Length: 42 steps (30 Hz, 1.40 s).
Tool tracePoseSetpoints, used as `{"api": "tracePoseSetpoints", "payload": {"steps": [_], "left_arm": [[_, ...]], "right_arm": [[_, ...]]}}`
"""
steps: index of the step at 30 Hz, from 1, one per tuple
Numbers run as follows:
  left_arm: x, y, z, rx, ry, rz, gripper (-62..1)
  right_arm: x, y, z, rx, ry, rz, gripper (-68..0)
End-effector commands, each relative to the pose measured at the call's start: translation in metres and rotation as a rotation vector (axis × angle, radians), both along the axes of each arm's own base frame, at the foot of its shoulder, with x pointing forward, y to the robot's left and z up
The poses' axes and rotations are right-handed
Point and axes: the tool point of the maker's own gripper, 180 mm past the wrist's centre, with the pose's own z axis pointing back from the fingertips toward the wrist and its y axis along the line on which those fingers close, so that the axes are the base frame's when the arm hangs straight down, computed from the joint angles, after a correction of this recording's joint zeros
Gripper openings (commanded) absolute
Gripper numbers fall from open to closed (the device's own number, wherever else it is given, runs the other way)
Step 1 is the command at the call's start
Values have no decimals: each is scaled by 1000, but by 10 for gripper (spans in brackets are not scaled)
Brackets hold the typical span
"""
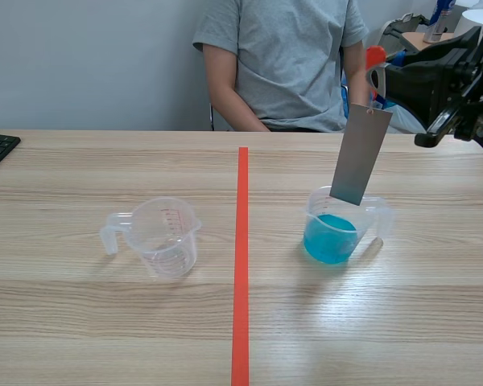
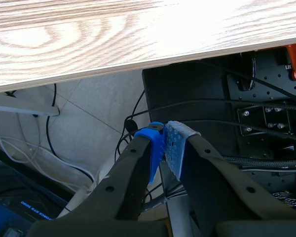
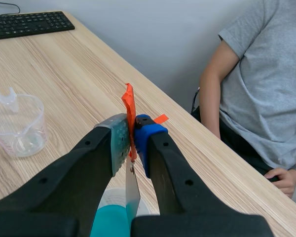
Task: Do the redox reaction experiment.
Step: 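Lower the plate into the blue solution, then hold the plate still in the solution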
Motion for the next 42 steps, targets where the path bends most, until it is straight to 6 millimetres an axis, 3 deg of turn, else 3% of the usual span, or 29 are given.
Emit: {"api": "tracePoseSetpoints", "payload": {"steps": [1,26,42], "left_arm": [[-3,-4,1,-14,-2,7,-562],[-3,-4,1,-14,-2,9,-562],[-3,-4,1,-14,-2,9,-562]], "right_arm": [[1,2,7,17,-28,9,-663],[-3,5,-76,-36,80,26,-663],[-4,6,-78,-38,84,30,-663]]}}
